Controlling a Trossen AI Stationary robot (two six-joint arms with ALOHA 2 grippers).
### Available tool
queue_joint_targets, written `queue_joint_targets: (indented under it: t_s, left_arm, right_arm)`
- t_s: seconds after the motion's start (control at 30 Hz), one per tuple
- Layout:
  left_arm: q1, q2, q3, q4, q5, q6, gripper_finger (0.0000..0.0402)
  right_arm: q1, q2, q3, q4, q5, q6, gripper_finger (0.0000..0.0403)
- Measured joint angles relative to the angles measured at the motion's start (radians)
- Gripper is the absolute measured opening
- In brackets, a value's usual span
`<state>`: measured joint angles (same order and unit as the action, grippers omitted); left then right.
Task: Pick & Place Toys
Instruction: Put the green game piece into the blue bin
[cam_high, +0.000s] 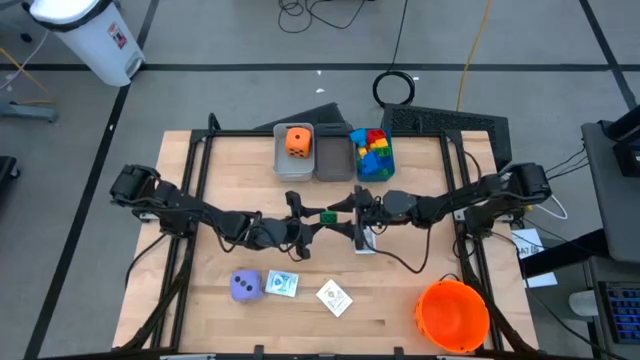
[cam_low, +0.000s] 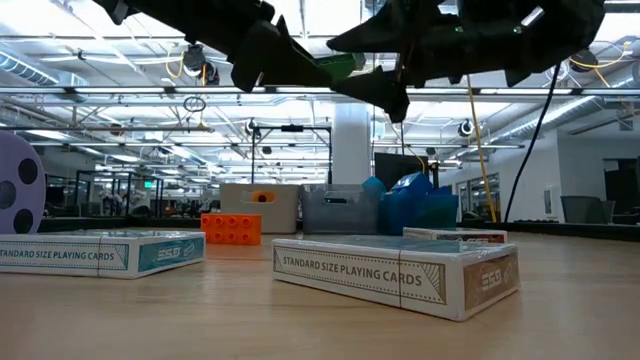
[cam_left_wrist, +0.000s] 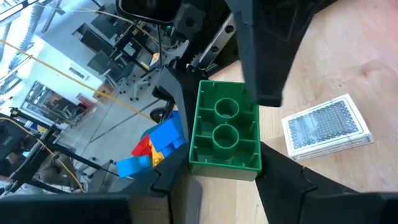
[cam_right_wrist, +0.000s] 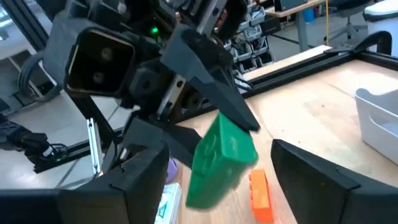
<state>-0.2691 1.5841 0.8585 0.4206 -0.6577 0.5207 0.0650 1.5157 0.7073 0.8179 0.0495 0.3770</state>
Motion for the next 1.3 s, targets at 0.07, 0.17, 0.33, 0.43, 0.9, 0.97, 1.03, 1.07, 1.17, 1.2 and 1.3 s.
queue_joint_targets:
  t_s: [0.07,0.17,0.33,0.43,0.9,0.97,1.03,1.07,1.17,1.2,1.3]
  left_arm:
    - [0.000,0.000,0.000,0.000,0.000,-0.001,0.0151]
    - [0.000,0.000,0.000,-0.003,0.000,-0.006,0.0154]
    - [0.000,0.000,0.000,-0.008,0.003,-0.011,0.0181]
    - [-0.001,0.000,0.000,-0.011,0.013,-0.040,0.0185]
    - [-0.059,-0.037,0.000,-0.017,-0.078,-0.137,0.0190]
    - [-0.069,-0.044,0.002,-0.012,-0.084,-0.137,0.0190]
    - [-0.074,-0.055,0.001,-0.039,-0.085,-0.138,0.0190]
    - [-0.074,-0.056,0.001,-0.040,-0.086,-0.142,0.0191]
    - [-0.068,-0.058,0.001,-0.053,-0.087,-0.176,0.0191]
    - [-0.066,-0.058,0.001,-0.060,-0.085,-0.188,0.0191]
    - [-0.049,-0.058,0.001,-0.079,-0.078,-0.221,0.0191]
  right_arm:
    - [0.000,0.005,0.006,0.005,0.000,0.004,0.0265]
    - [0.000,0.006,0.005,0.001,0.000,0.004,0.0232]
    - [-0.002,0.002,0.005,0.001,-0.021,0.002,0.0146]
    - [-0.010,0.001,0.005,0.003,-0.054,-0.001,0.0090]
    - [-0.041,-0.122,0.005,-0.175,-0.102,-0.114,0.0074]
    - [-0.046,-0.165,0.005,-0.250,-0.092,-0.131,0.0074]
    - [-0.046,-0.208,0.004,-0.332,-0.025,-0.163,0.0075]
    - [-0.045,-0.227,0.004,-0.375,0.027,-0.184,0.0075]
    - [-0.044,-0.277,-0.003,-0.504,0.254,-0.241,0.0075]
    - [-0.048,-0.291,-0.009,-0.521,0.343,-0.260,0.0075]
    - [-0.079,-0.321,-0.044,-0.530,0.603,-0.306,0.0075]
